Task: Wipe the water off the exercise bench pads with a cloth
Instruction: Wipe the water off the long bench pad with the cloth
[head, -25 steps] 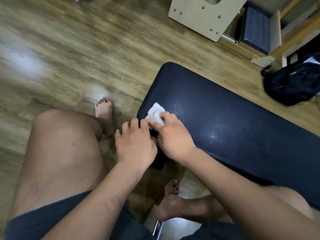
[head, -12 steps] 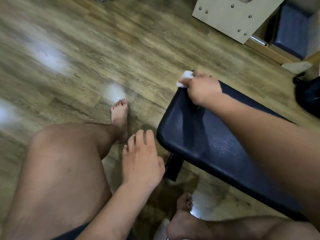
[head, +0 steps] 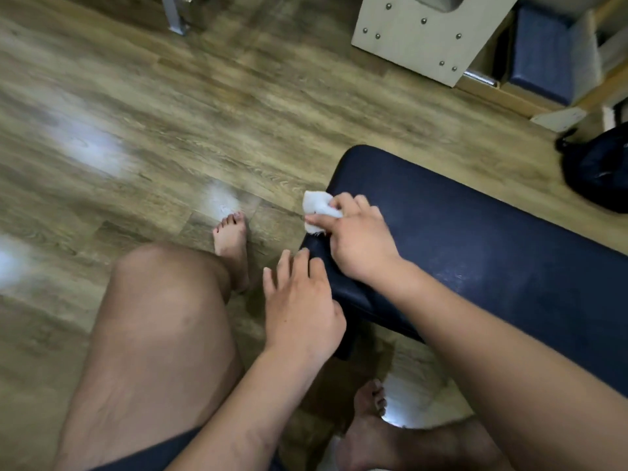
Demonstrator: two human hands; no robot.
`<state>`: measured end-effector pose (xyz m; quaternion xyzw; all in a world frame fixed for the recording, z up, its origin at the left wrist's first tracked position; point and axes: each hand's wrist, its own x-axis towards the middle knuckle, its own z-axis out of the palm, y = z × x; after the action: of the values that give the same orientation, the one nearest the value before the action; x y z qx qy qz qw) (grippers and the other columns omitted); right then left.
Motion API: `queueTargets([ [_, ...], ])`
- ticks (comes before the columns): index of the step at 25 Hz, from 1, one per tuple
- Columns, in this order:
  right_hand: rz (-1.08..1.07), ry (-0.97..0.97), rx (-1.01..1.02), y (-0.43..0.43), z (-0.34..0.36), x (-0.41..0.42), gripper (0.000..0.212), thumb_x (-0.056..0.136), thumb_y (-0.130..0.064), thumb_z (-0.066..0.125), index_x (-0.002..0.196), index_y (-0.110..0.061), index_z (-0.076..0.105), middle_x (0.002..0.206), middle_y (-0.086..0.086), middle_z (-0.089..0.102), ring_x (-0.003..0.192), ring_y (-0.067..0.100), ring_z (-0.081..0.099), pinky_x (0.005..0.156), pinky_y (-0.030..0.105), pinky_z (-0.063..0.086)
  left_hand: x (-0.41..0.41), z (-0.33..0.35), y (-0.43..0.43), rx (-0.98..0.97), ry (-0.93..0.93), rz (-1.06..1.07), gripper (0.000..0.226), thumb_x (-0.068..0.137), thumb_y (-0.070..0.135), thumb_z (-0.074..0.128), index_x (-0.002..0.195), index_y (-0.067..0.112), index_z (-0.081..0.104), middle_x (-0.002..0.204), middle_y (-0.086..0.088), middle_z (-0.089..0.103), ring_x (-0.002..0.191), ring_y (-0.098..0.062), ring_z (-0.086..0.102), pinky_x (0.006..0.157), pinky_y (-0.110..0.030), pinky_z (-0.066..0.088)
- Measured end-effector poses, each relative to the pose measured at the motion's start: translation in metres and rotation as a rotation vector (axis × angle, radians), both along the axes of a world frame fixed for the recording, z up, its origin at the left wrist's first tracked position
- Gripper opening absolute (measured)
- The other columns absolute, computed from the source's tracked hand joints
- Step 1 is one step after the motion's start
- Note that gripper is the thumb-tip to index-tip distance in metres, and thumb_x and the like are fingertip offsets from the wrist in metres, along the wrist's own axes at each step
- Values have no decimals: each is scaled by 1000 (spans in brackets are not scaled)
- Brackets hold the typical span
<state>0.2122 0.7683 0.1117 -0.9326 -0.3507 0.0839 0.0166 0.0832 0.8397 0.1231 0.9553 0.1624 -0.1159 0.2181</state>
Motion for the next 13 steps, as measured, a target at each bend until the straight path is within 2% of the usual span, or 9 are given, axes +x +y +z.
queueTargets([
  [1, 15, 12, 22, -8, 2, -7, 66, 82, -45, 11, 138, -39, 44, 132, 1, 44, 113, 27, 39, 89, 36, 33, -1, 1, -5, 11, 0, -17, 59, 88, 24, 50, 144, 14, 35, 159, -4, 22, 150, -27, 10, 120, -53, 13],
  [3, -13, -3, 36, -24, 4, -13, 60, 90, -30, 26, 150, -30, 22, 145, 2, 38, 122, 26, 38, 96, 35, 35, 2, 2, -19, 21, -30, -52, 63, 86, 26, 53, 145, 13, 35, 160, -6, 23, 151, -29, 9, 120, -56, 11],
  [5, -24, 21, -29, -25, 4, -11, 65, 95, -17, 37, 153, -22, 6, 156, 2, 25, 136, 23, 28, 108, 33, 28, 7, 0, -28, 32, -58, -72, 64, 88, 32, 53, 145, 9, 35, 160, -9, 24, 151, -30, 9, 120, -56, 11],
  [8, 11, 6, -130, -17, 4, 5, 55, 101, -15, 29, 152, -20, 11, 160, 1, 15, 147, 20, 10, 118, 35, 12, 12, -13, -34, 75, -48, -92, 70, 95, 45, 43, 152, 8, 25, 163, -11, 17, 151, -29, 6, 122, -49, 11],
  [10, 54, -26, -145, -15, 4, 29, 49, 102, -17, 26, 150, -21, 20, 158, 0, 23, 146, 20, 16, 116, 37, 17, 7, -19, -34, 111, -69, -115, 72, 93, 49, 37, 150, 6, 33, 160, -14, 25, 150, -32, 17, 120, -49, 20],
  [13, 72, -183, -221, -10, 1, 67, 46, 99, -17, 30, 144, -24, 32, 149, -2, 38, 135, 24, 32, 103, 39, 30, 1, -28, -32, 151, -110, -144, 74, 86, 52, 35, 139, 3, 52, 149, -18, 44, 140, -36, 40, 112, -50, 37],
])
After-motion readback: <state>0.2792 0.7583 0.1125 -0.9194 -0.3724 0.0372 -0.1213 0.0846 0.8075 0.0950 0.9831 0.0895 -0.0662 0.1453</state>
